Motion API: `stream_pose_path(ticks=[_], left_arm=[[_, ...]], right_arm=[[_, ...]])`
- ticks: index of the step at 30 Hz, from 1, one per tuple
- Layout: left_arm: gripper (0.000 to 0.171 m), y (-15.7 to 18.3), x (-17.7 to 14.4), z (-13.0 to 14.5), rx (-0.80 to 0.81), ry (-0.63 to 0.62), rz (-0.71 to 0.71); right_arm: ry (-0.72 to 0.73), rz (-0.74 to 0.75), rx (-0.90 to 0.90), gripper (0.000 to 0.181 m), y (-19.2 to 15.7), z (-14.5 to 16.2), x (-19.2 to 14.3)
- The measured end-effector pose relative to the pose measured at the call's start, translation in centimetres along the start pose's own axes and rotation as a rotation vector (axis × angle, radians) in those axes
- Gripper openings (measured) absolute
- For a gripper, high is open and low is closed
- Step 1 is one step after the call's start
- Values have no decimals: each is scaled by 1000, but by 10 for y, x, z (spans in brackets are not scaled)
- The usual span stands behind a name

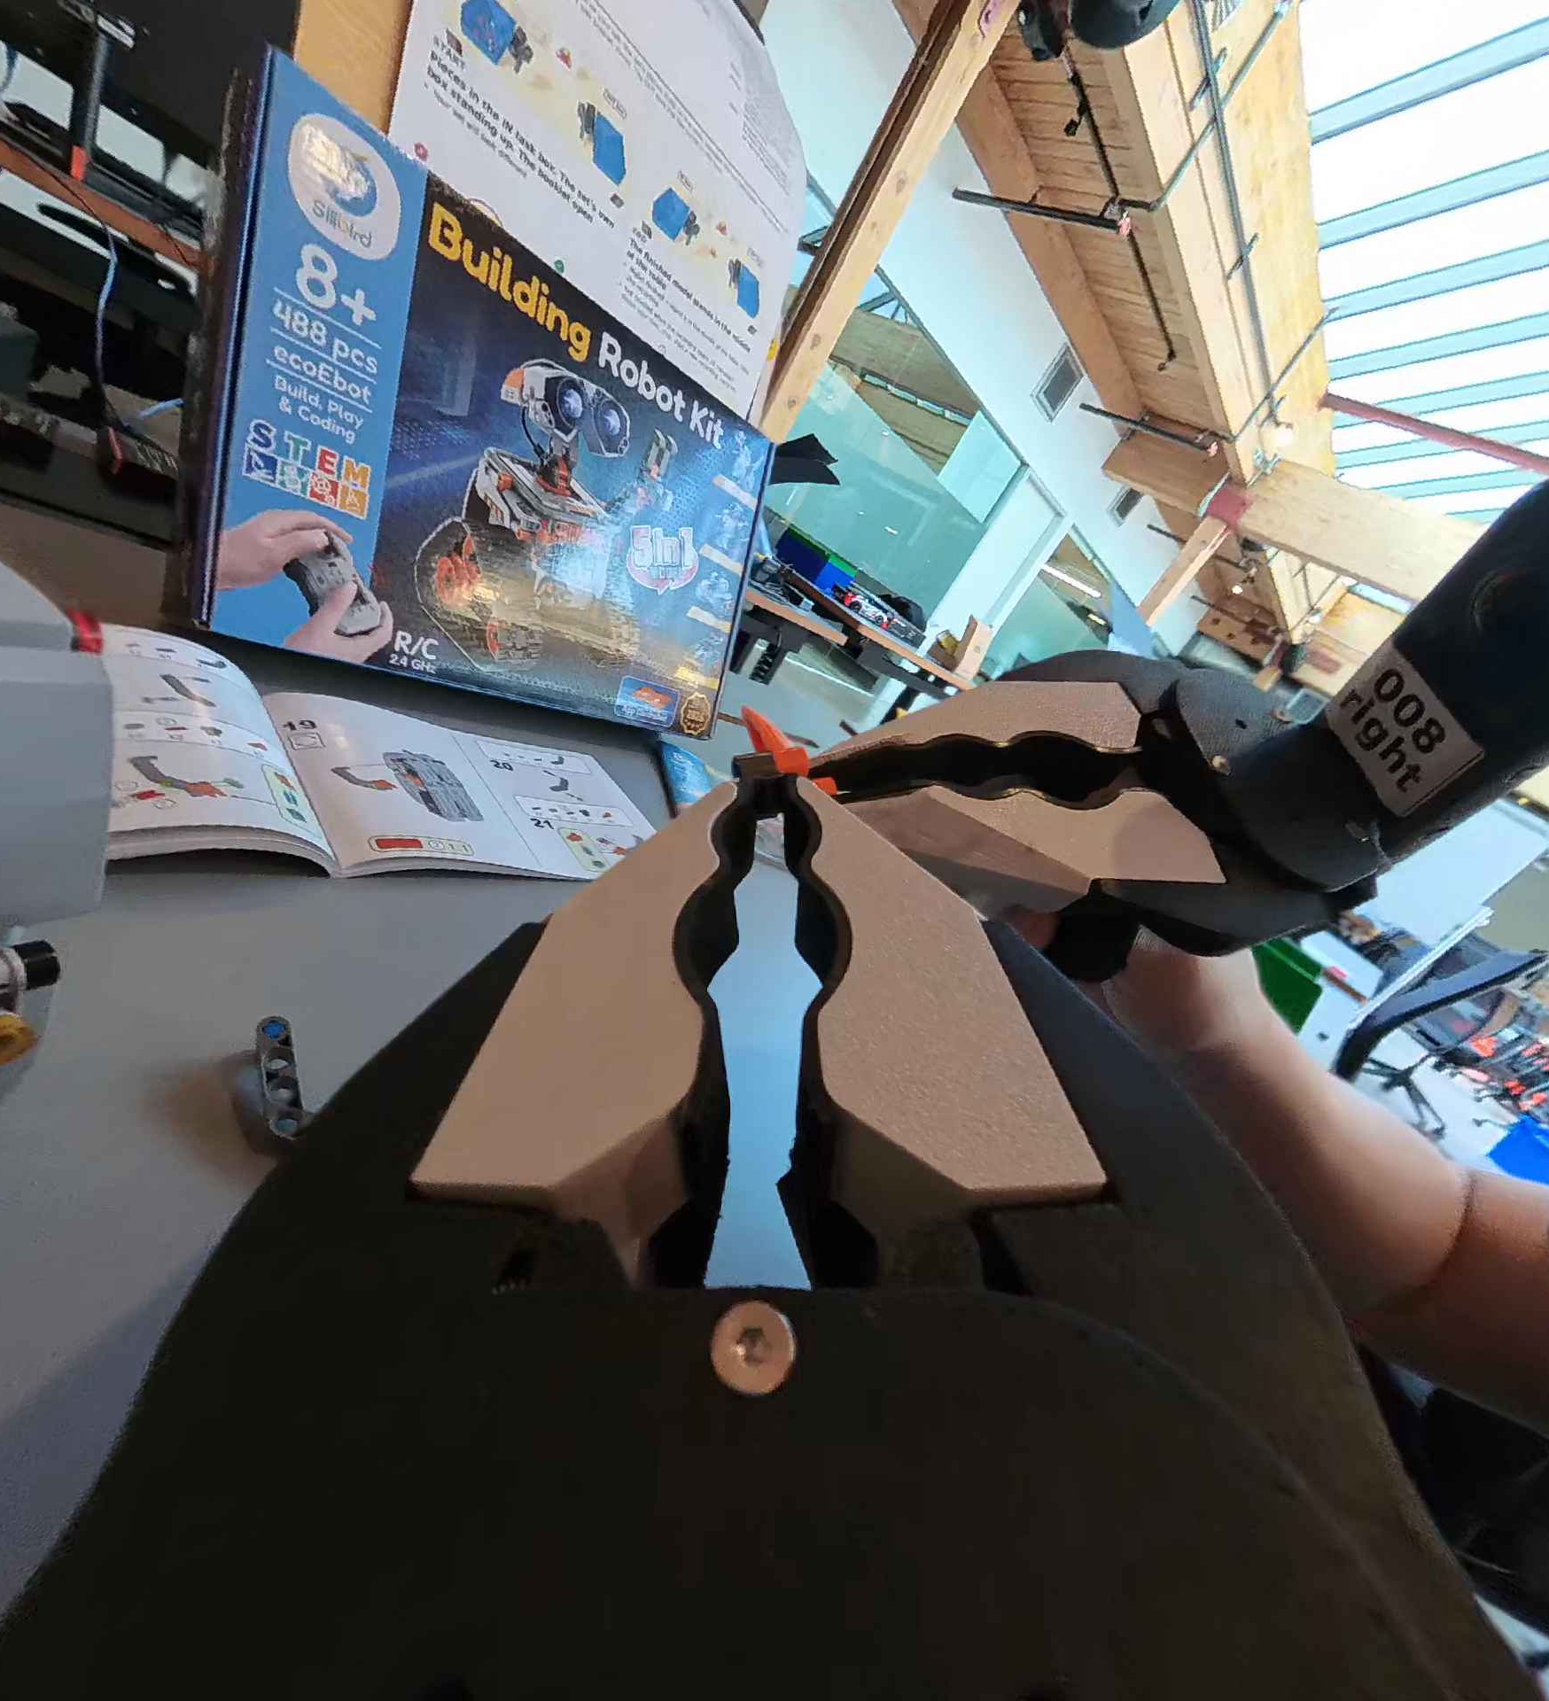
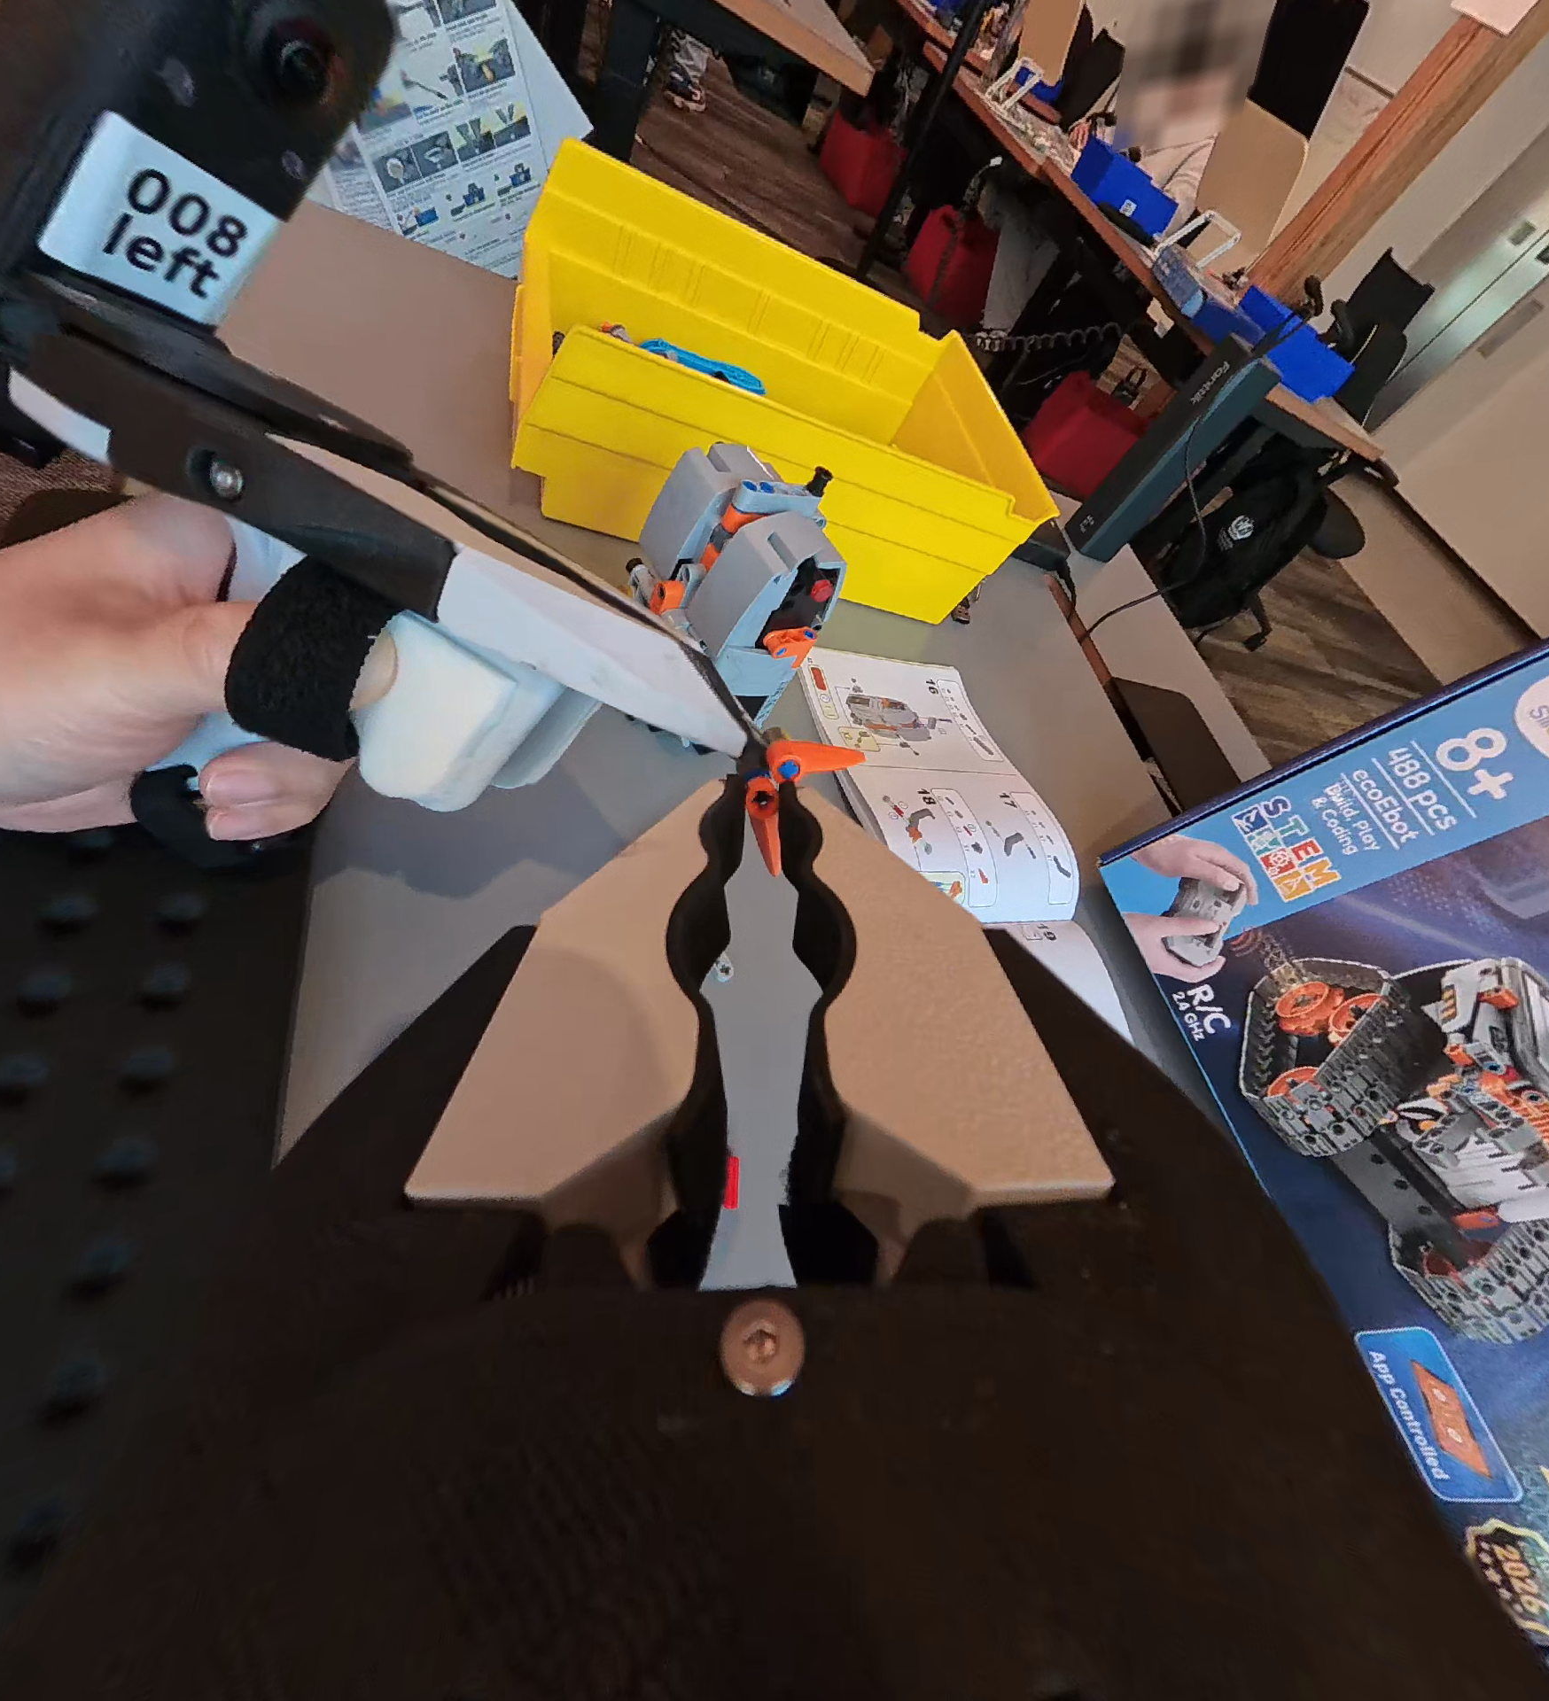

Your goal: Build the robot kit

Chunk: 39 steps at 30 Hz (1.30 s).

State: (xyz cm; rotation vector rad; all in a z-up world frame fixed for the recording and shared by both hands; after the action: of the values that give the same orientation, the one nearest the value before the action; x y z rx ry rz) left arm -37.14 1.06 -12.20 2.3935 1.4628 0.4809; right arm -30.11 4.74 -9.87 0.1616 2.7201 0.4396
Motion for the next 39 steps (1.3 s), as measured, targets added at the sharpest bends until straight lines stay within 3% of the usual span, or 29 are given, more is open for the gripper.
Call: stream_pose_path(ticks=[3,6,10,14,17,21,22,24,29,34,37,39], left_arm=[[4,5,0,-2,105,-2,-24],[0,33,6,0,179,4,96],[0,34,8,1,368,6,-56],[0,2,5,7,206,-69,-93],[0,-7,5,11,44,-125,-7],[2,7,5,32,90,-452,146],[12,9,2,38,134,-551,159],[22,10,-6,51,232,-705,167],[23,0,-16,81,372,-850,145],[24,-3,-12,93,410,-950,119],[14,-5,-10,98,393,-996,108],[1,-4,-9,98,388,-996,128]], right_arm=[[2,-12,70,7,2,0,-1],[-37,-62,163,7,-4,9,8],[-54,26,34,7,2,12,9],[-115,39,77,7,18,26,9],[-219,-12,75,7,27,46,12],[-436,-262,99,7,22,86,6],[-478,-350,94,7,16,95,2],[-552,-374,57,7,21,114,-3],[-520,-569,39,7,7,130,-9],[-501,-622,24,8,-2,134,-5],[-483,-629,-7,8,-4,134,-5],[-474,-622,-27,22,-4,133,-5]])
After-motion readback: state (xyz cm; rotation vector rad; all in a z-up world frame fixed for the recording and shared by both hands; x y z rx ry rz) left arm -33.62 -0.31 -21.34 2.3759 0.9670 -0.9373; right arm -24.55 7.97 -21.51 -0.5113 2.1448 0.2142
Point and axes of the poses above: each gripper's, where its closed fingertips meet, x out along the fingers, z out of its underside, y = z × x across the jaws, the point moved 5 cm from there along -x, back along the fingers, and after that the axes turned 6 degrees about x, right-handed, at the moved point
